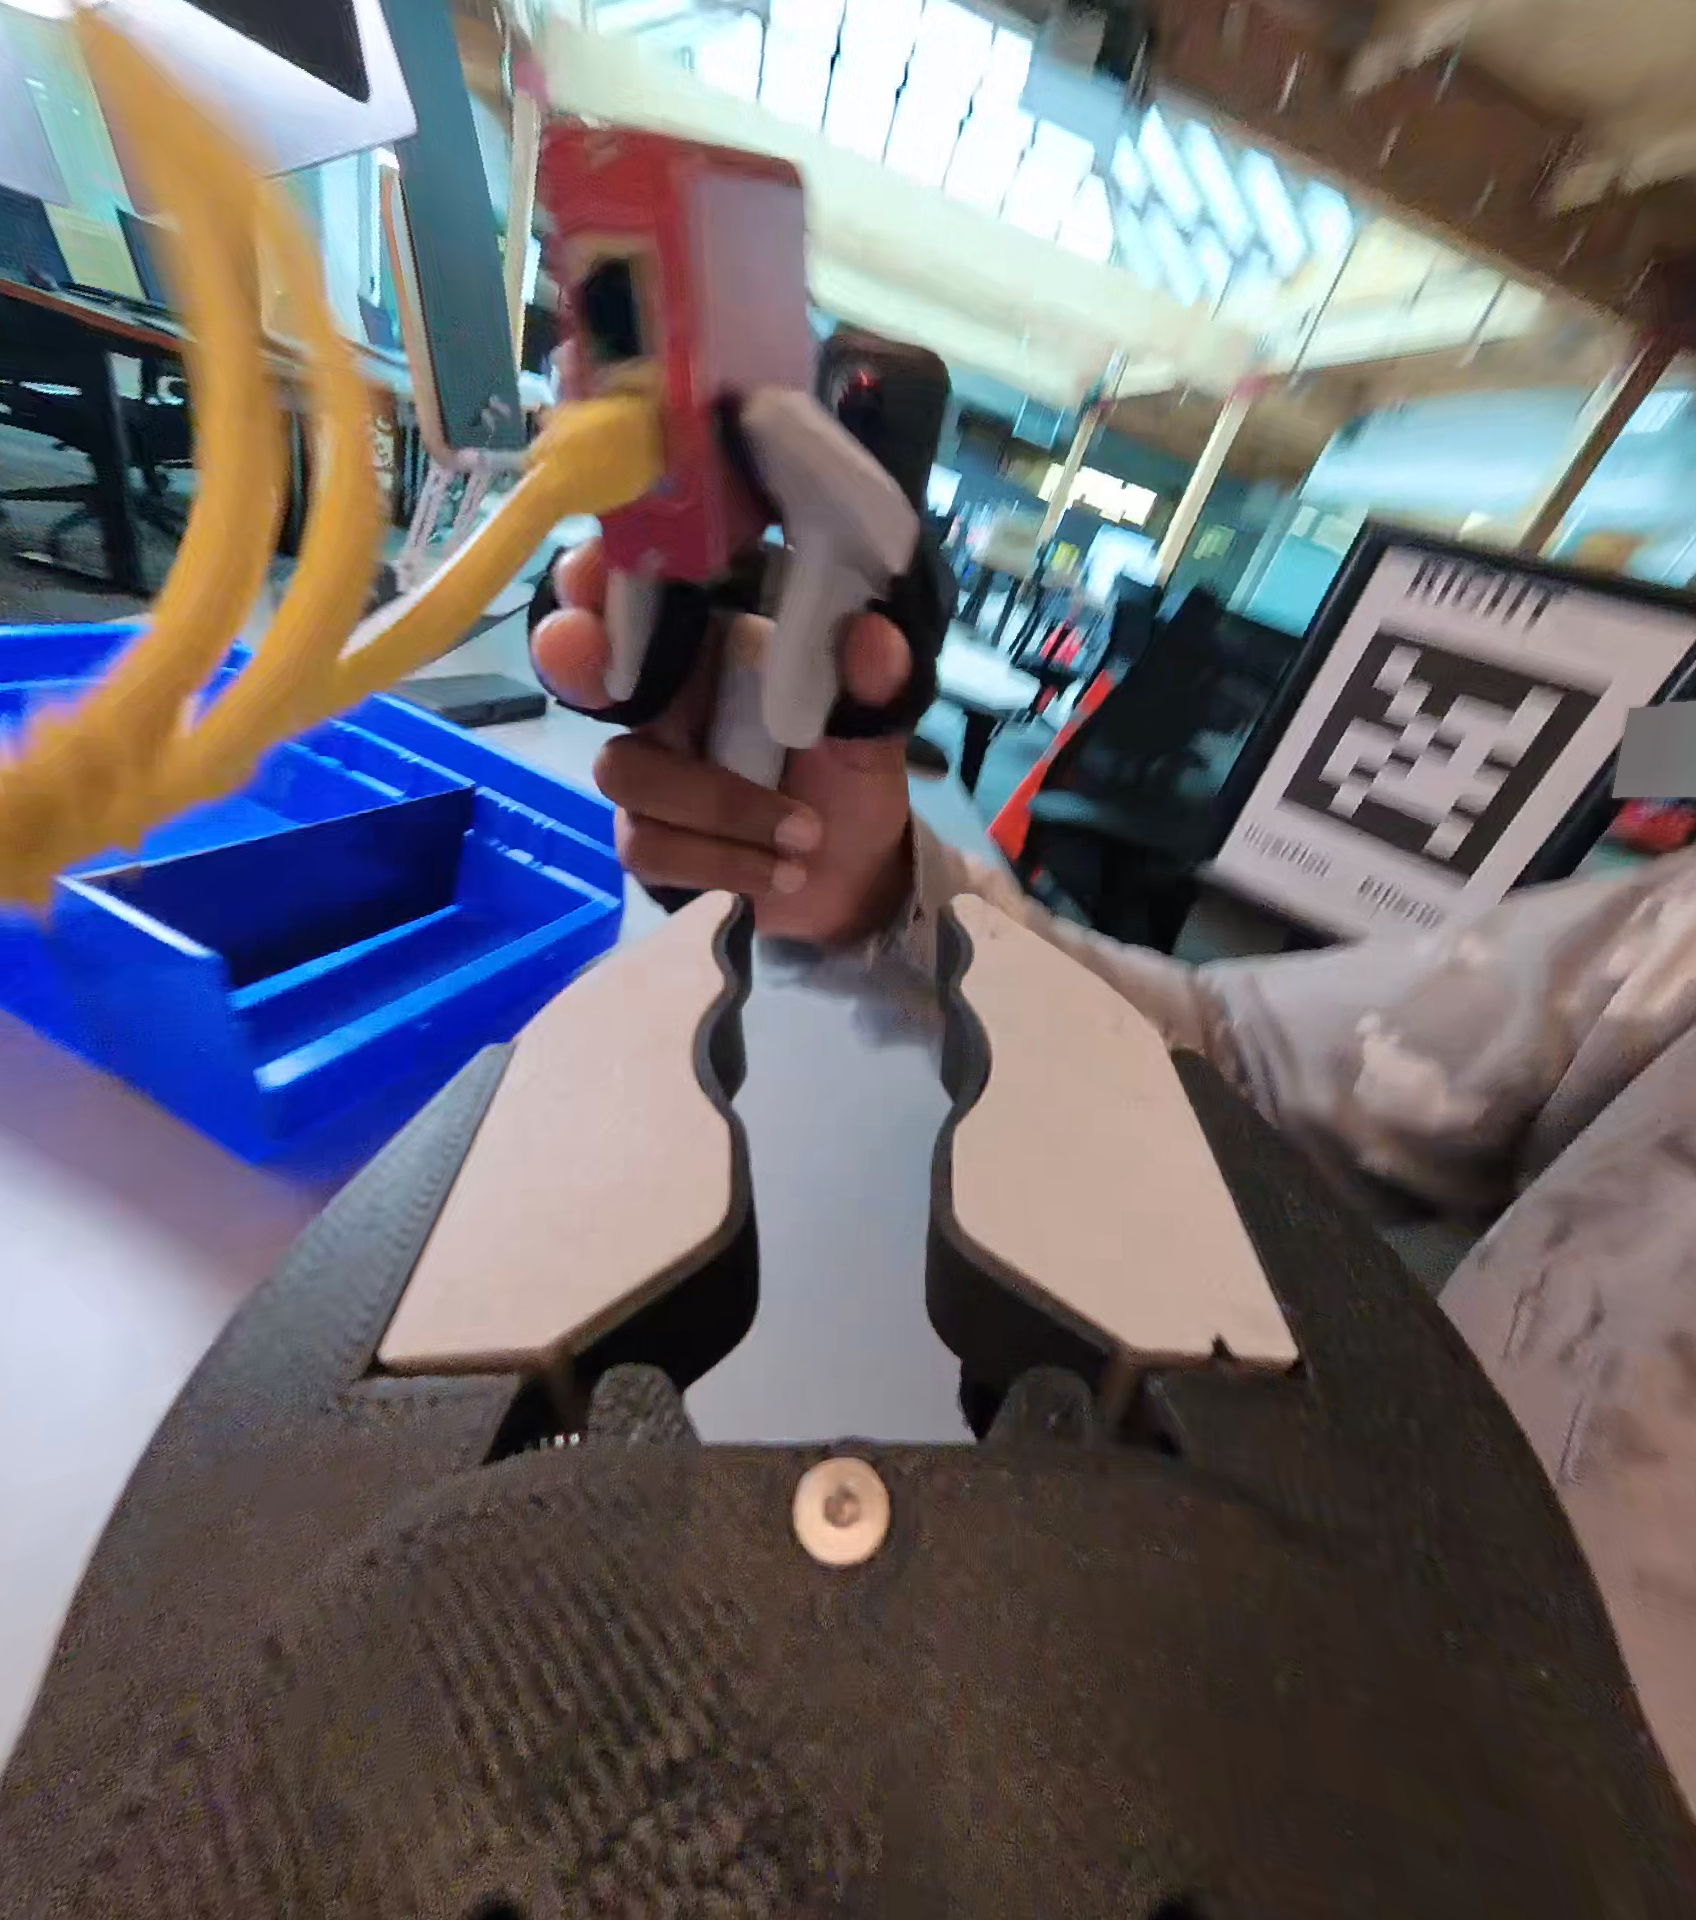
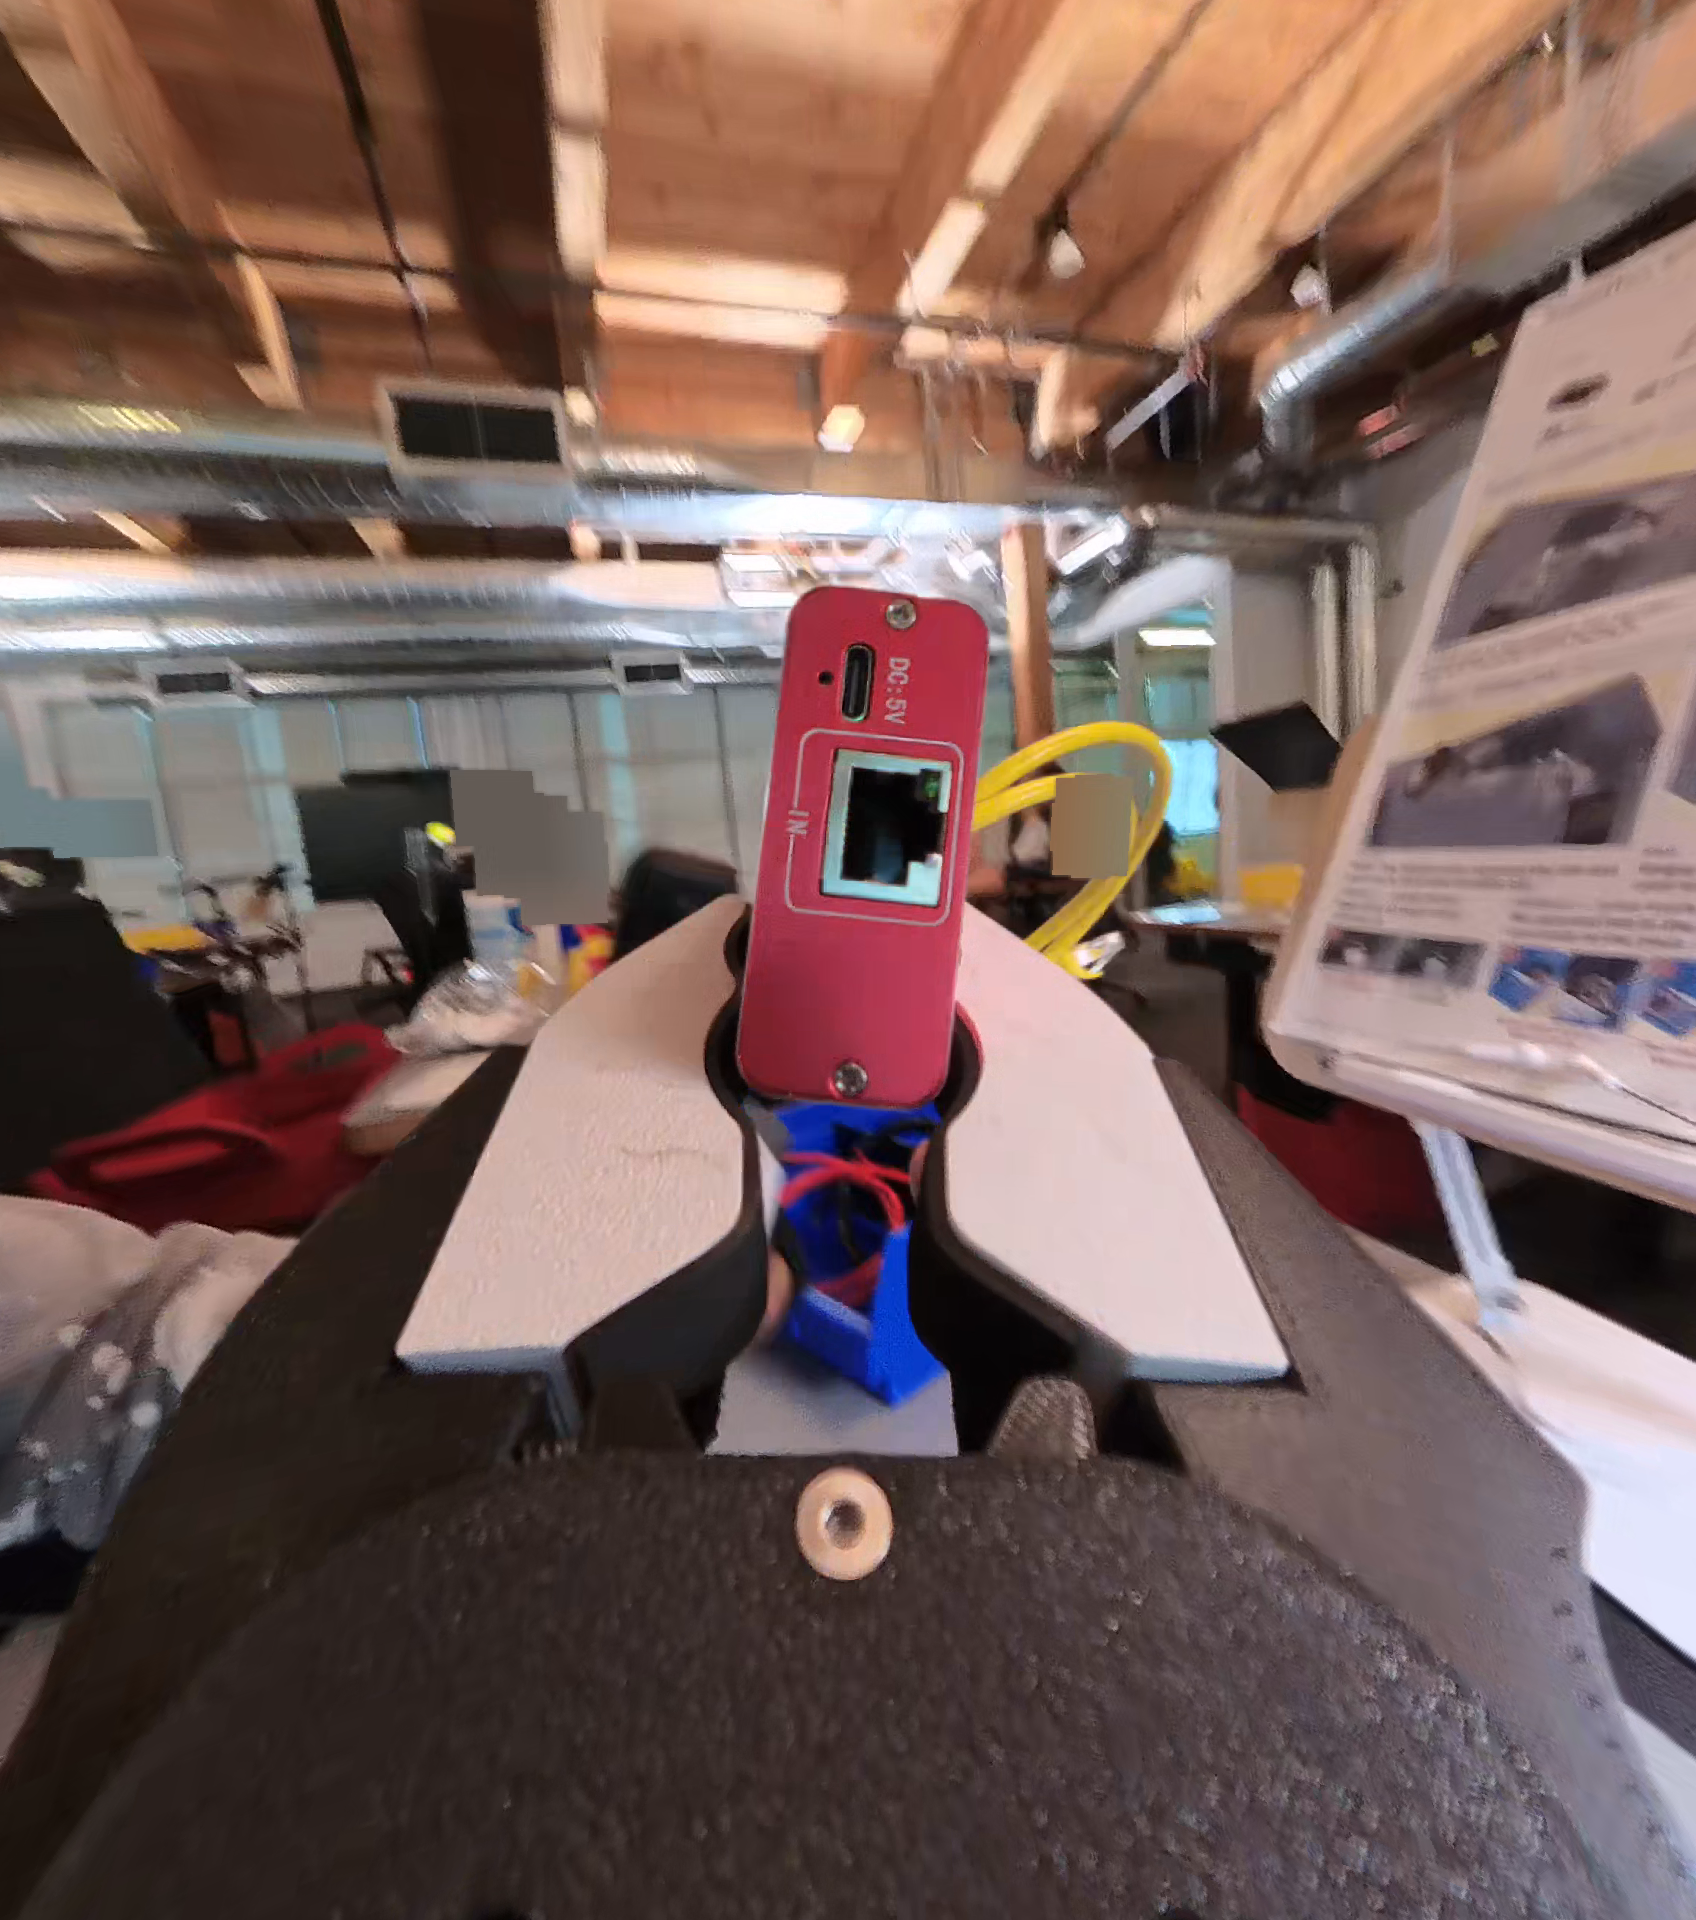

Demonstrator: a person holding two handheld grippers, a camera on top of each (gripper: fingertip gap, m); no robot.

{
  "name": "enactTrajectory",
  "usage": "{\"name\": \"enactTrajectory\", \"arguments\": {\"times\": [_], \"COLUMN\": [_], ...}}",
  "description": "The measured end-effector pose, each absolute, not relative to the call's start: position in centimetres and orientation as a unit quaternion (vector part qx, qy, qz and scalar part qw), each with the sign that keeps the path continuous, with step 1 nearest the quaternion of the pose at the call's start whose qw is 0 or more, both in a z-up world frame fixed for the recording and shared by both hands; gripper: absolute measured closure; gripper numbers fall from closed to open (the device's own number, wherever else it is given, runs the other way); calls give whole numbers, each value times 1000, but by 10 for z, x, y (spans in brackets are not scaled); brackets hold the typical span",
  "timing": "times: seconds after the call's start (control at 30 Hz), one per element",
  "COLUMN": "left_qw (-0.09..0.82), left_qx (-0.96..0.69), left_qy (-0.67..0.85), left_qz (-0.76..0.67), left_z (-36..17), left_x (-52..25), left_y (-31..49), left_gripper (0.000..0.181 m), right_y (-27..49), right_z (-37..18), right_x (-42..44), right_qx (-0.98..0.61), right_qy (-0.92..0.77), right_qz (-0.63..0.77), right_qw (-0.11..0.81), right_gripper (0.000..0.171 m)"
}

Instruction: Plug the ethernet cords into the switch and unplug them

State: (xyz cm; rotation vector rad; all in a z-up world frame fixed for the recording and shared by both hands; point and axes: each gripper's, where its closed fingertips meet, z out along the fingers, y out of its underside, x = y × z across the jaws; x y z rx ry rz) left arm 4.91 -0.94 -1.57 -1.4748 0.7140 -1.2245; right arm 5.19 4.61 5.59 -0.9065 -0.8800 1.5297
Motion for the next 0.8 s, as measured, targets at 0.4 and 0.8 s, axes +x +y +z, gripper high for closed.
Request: {"name": "enactTrajectory", "arguments": {"times": [0.4, 0.8], "left_qw": [645, 641], "left_qx": [-506, -531], "left_qy": [207, 249], "left_qz": [-535, -496], "left_z": [44, 43], "left_x": [-12, -18], "left_y": [-9, -12], "left_gripper": [178, 179], "right_y": [-7, -11], "right_z": [16, 9], "right_x": [6, 0], "right_qx": [-352, -383], "right_qy": [-495, -529], "right_qz": [630, 597], "right_qw": [484, 466], "right_gripper": [142, 141]}}
